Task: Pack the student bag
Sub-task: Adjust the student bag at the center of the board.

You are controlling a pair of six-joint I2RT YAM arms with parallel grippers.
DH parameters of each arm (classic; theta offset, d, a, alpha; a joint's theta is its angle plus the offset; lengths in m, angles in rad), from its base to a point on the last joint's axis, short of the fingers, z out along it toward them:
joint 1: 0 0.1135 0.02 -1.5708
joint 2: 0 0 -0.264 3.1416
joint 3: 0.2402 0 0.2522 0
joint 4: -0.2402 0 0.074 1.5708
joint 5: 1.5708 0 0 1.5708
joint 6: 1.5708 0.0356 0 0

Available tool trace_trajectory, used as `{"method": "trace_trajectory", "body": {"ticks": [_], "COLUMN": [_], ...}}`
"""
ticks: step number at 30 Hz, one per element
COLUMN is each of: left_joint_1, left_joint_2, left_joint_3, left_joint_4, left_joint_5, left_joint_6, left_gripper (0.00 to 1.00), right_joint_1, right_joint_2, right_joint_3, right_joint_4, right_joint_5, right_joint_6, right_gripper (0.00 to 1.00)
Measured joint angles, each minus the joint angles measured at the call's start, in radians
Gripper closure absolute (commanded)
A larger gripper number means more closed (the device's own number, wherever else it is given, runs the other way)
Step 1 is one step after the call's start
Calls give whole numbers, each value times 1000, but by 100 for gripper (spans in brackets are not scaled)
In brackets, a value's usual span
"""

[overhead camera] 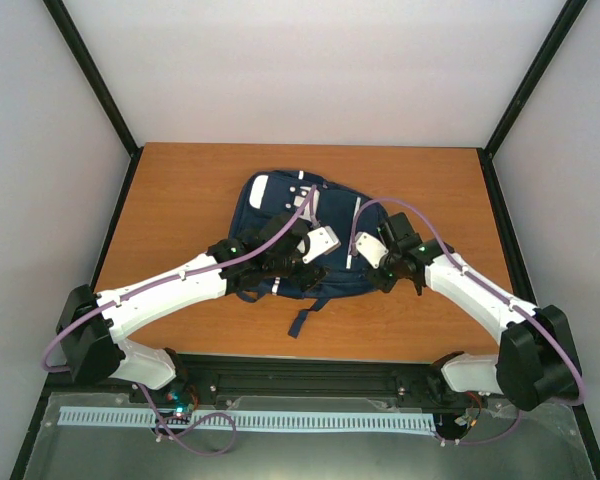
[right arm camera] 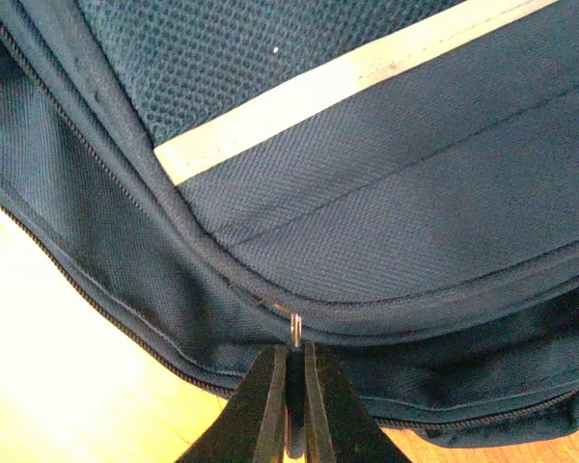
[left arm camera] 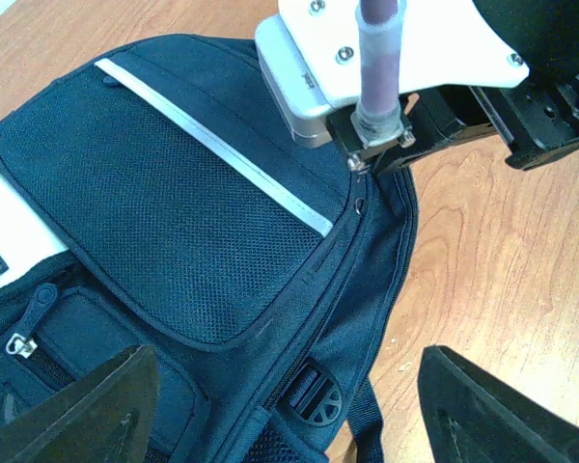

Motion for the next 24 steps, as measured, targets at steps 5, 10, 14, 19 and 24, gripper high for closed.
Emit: {"method": "trace_trajectory", "body": {"ticks": [5,10,14,19,24], "left_joint_1": [0,0,-1,-2,-3], "left_joint_2": [0,0,-3,-5,55], "left_joint_3": [-3,-38,-142,-305,-325], "left_joint_4": [1,32,149,360,468], "left_joint_5": [0,11,45,28,72], "left_joint_6": [-1,-13,-14,17,102], "left_gripper": [25,28,31,41,42], "right_joint_1": [-1,-13,-33,-55,-87], "right_joint_2": [6,14,16,16,16], "right_joint_3": [-18,-37,-49,-64,-65], "right_joint_4": [7,29,42,61,58], "right_joint_5": [-5,-27,-61,-105,-164], "right_joint_6": [-15,-43,-75,-119,-150], "right_gripper": [97,97,97,97,97]}}
